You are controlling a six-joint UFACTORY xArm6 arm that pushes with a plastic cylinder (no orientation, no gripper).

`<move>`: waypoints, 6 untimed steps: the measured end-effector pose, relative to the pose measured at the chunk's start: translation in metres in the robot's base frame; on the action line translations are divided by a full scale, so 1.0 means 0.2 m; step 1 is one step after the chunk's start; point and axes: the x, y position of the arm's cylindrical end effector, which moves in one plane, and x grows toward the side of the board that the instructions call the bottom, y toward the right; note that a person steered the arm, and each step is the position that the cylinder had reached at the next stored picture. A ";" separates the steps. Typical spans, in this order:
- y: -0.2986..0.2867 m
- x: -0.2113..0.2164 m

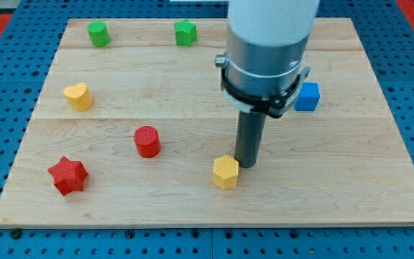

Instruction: Nudge red circle towards the down

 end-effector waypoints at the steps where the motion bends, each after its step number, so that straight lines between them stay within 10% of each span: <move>1: -0.02 0.05; 4: -0.27 -0.40; 6: -0.95 -0.41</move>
